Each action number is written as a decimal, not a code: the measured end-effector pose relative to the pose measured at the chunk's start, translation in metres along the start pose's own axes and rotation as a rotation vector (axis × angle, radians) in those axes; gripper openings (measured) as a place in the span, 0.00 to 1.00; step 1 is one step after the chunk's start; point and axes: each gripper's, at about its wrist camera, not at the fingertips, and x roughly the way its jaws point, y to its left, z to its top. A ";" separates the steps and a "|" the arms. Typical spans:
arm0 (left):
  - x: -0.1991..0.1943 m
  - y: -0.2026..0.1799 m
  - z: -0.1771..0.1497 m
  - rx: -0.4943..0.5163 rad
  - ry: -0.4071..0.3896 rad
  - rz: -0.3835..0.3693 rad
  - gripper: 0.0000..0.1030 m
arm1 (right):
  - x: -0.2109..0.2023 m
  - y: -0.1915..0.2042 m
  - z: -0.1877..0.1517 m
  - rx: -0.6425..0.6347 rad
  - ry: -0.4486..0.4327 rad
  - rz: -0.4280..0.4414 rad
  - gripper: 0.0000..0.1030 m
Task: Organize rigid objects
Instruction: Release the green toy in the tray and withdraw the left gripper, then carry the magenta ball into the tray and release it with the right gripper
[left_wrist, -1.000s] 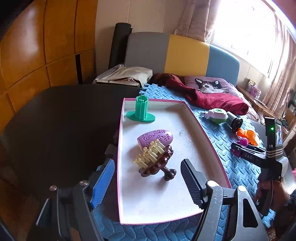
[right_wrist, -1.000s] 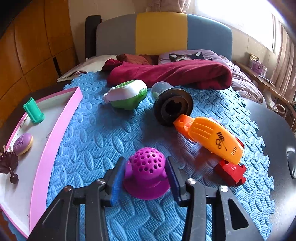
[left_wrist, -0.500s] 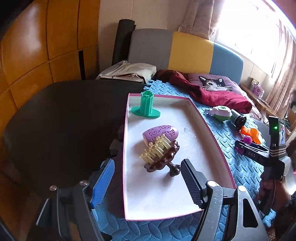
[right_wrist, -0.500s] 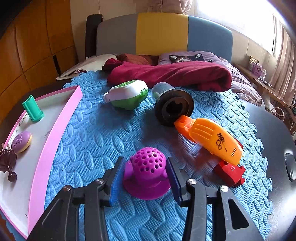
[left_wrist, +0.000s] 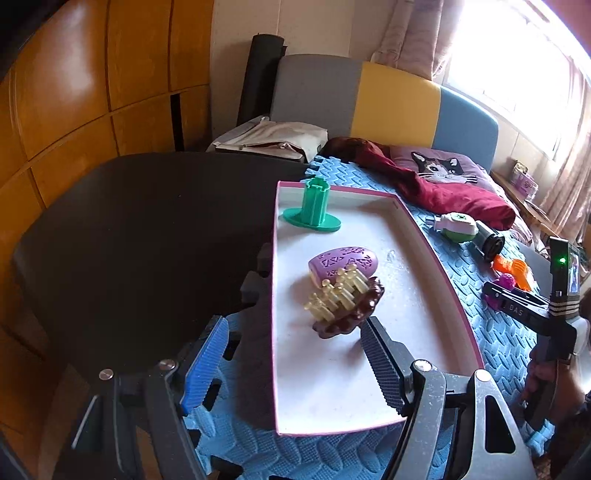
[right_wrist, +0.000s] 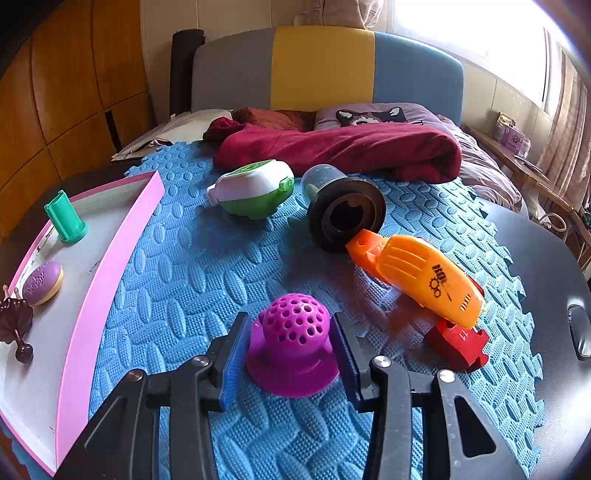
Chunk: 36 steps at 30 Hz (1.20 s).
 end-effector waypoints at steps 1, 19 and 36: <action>0.000 0.002 0.000 -0.004 0.001 0.002 0.73 | 0.000 0.000 0.000 0.000 0.000 0.001 0.43; 0.002 0.032 -0.002 -0.047 0.004 0.062 0.73 | -0.019 0.014 0.011 -0.002 -0.045 0.026 0.32; 0.009 0.064 -0.005 -0.112 0.015 0.098 0.73 | -0.029 0.167 0.055 -0.246 -0.007 0.321 0.32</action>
